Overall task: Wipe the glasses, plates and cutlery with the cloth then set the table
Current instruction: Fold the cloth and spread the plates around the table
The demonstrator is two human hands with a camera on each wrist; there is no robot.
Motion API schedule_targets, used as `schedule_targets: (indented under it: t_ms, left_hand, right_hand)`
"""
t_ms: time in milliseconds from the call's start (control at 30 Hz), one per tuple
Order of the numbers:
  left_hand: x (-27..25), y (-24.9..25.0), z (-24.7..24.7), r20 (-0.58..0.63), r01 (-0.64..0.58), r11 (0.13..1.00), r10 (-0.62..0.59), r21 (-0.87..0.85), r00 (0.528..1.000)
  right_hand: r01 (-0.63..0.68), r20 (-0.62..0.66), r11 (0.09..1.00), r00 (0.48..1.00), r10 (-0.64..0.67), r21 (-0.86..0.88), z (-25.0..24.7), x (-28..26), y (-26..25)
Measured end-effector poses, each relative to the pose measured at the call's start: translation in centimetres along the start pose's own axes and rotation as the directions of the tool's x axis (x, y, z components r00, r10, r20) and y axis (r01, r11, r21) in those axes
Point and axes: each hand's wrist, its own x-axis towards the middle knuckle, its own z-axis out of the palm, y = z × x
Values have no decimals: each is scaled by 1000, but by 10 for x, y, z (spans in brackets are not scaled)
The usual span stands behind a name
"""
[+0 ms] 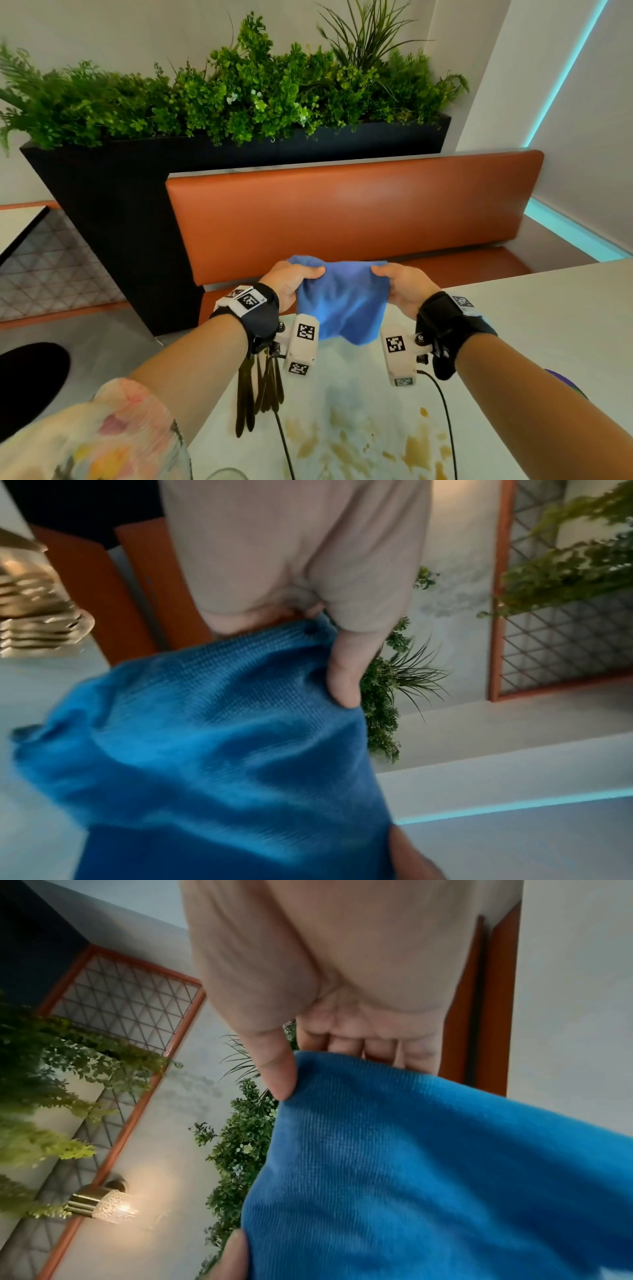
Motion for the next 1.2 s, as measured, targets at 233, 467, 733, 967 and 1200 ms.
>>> schedule_targets:
  t_ms: [233,467,733,967,1200]
  left_hand:
    - [11,-13,2,-73,48,870,-13,492,997]
    - [15,-87,-14,-77,320,736,-345,596,936]
    - [19,-101,-13,-75,489,745,-515,453,854]
    - [58,-98,-28,-300,345,877,-247,335,921]
    - [62,-127,-13,0,10,368,-28,930,1000]
  right_hand:
    - [-27,-91,971,996,5,-238,0,9,13]
    - [-403,-167,689,908,384,-603,-34,-8,91]
    - [-468,-228,727,883,411,-502,-38,7,98]
    - [-305,-239,871,944,226,-384,-10,50,90]
    - [-35,58,407,975,214,-913,20,36,122]
